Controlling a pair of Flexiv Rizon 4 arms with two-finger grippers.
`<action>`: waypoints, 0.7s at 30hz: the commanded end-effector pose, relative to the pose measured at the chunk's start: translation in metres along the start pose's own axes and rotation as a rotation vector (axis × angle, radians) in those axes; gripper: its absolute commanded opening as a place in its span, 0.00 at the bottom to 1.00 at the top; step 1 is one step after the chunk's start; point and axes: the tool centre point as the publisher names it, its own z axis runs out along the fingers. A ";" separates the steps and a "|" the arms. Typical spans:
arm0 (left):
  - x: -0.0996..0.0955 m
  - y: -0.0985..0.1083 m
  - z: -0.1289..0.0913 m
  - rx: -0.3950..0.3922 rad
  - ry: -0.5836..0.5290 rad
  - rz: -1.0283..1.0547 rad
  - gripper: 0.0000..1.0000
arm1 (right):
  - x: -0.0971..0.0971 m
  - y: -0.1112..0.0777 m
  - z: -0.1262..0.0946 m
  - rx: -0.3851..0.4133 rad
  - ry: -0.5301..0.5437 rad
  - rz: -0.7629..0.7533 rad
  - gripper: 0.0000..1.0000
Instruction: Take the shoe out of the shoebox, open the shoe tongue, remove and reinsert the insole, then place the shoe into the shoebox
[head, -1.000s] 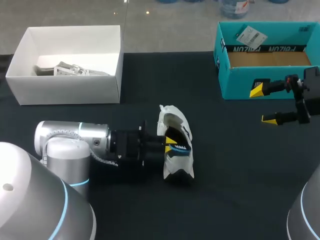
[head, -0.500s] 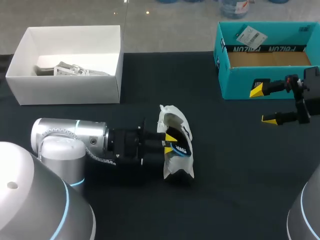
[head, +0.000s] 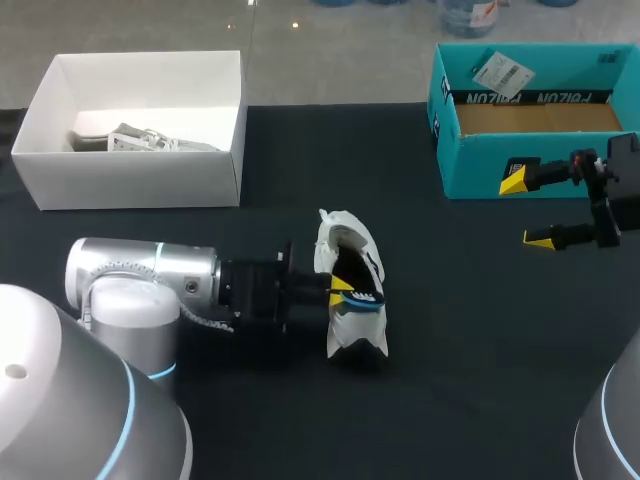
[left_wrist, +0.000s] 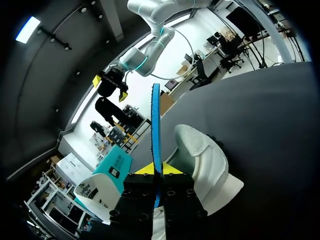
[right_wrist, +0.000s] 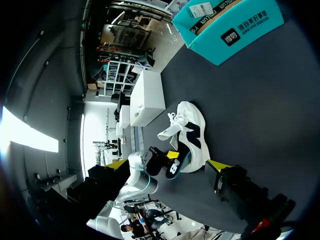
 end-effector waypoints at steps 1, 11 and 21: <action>0.000 0.011 0.015 -0.035 -0.008 -0.003 0.00 | 0.000 -0.001 0.001 -0.001 -0.003 0.002 1.00; -0.008 0.009 0.011 -0.051 -0.024 -0.014 0.44 | 0.000 -0.001 0.001 -0.001 -0.003 0.002 1.00; -0.012 -0.012 -0.004 -0.018 -0.034 -0.008 0.42 | 0.000 -0.001 0.001 -0.001 -0.003 0.002 1.00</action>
